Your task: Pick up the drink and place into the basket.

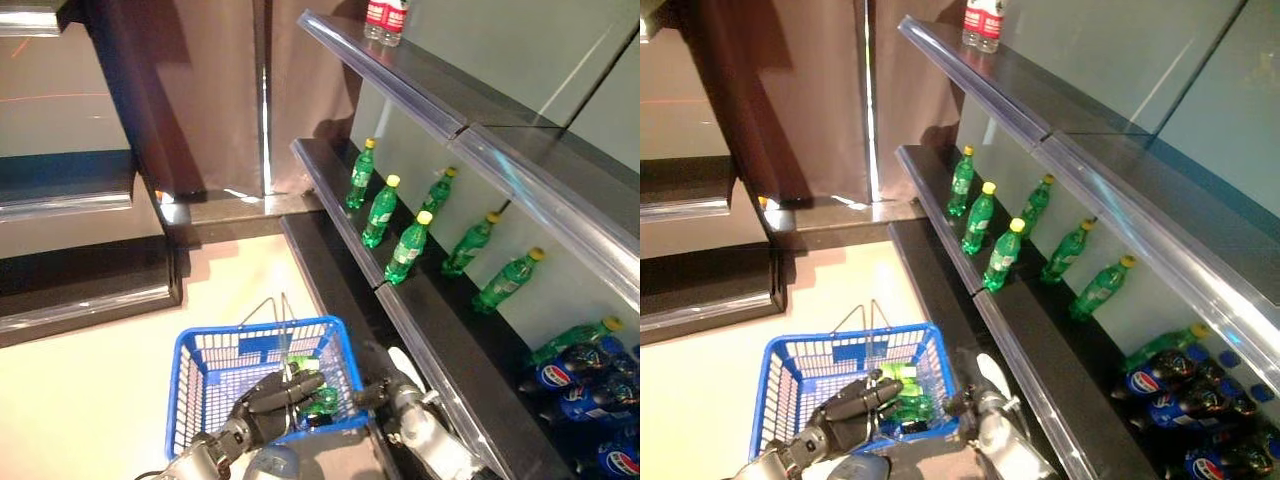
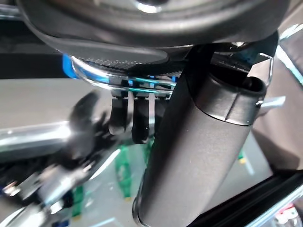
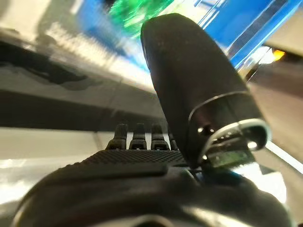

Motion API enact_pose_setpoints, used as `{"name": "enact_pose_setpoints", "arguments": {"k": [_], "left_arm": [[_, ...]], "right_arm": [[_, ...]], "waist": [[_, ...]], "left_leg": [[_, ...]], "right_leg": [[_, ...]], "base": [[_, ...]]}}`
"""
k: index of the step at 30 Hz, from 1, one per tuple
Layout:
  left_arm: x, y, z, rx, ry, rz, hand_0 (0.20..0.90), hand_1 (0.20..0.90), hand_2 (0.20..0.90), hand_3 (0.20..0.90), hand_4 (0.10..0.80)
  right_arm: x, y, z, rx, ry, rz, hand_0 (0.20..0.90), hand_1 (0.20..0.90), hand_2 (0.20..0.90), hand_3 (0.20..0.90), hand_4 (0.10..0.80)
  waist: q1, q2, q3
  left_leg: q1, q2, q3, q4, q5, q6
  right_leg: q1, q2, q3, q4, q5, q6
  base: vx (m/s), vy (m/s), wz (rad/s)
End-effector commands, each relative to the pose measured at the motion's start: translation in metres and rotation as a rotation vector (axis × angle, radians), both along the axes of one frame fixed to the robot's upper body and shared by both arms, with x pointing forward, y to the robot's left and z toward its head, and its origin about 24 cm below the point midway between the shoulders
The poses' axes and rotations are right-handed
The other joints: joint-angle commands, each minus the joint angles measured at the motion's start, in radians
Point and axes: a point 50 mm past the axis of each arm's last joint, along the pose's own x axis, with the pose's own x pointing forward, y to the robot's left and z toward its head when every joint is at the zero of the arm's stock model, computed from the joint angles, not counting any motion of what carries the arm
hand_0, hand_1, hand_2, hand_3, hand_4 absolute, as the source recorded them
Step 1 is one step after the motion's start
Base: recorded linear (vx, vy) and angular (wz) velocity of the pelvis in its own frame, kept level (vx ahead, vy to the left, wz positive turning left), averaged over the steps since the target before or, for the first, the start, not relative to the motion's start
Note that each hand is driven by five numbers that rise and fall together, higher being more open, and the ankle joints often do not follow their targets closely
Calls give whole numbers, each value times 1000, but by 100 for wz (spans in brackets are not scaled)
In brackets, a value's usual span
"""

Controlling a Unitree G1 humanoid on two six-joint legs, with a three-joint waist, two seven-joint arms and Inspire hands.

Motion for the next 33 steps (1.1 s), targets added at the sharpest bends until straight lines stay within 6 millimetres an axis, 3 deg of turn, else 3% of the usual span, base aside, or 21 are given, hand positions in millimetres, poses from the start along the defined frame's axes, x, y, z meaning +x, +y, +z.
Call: {"name": "enact_pose_setpoints", "arguments": {"k": [1, 7, 13, 21, 28, 33], "left_arm": [[37, -55, 131, -436, -748, -92, 300, 300, 300, 200, 100], [47, -49, 120, -381, -718, 15, 300, 300, 300, 200, 100], [50, -41, 103, -325, -687, 99, 300, 300, 300, 200, 100], [53, -29, 82, -172, -696, 195, 300, 300, 300, 200, 100], [49, -15, 62, -75, -661, 311, 300, 300, 300, 200, 100], [47, -3, 44, -33, -612, 392, 300, 300, 300, 200, 100]], "right_arm": [[34, -18, 37, -105, -200, 59, 900, 900, 900, 900, 800], [36, -23, 54, -52, -279, 60, 900, 900, 900, 900, 800], [33, -17, 80, 127, -402, 118, 900, 900, 900, 900, 800], [22, -1, 116, 668, -534, 224, 900, 900, 900, 900, 800], [3, -5, 110, 949, -508, 256, 900, 900, 900, 900, 800], [-10, -8, 88, 1043, -374, 251, 900, 900, 900, 900, 800]], "waist": [[-13, 51, -106], [-48, 59, -116], [-88, 70, -120], [-139, 83, -124], [-181, 90, -142], [-205, 94, -153]], "left_leg": [[73, 100, 18, 12, 1, -33], [81, 106, 40, -11, 7, -40], [82, 108, 64, -31, 10, -46], [75, 115, 99, -61, 16, -57], [61, 121, 125, -101, 28, -66], [50, 127, 143, -143, 46, -74]], "right_leg": [[-64, -80, -7, -48, 245, 95], [-72, -77, 8, -53, 231, 72], [-91, -75, 27, -57, 220, 51], [-120, -69, 42, -65, 214, 35], [-154, -61, 67, -92, 225, 33], [-179, -52, 82, -118, 236, 32]], "base": [[-119, 24, -14], [-99, 27, -6], [-110, 30, -12], [-128, 13, -6], [-142, 10, -10], [-133, -9, -17]]}}
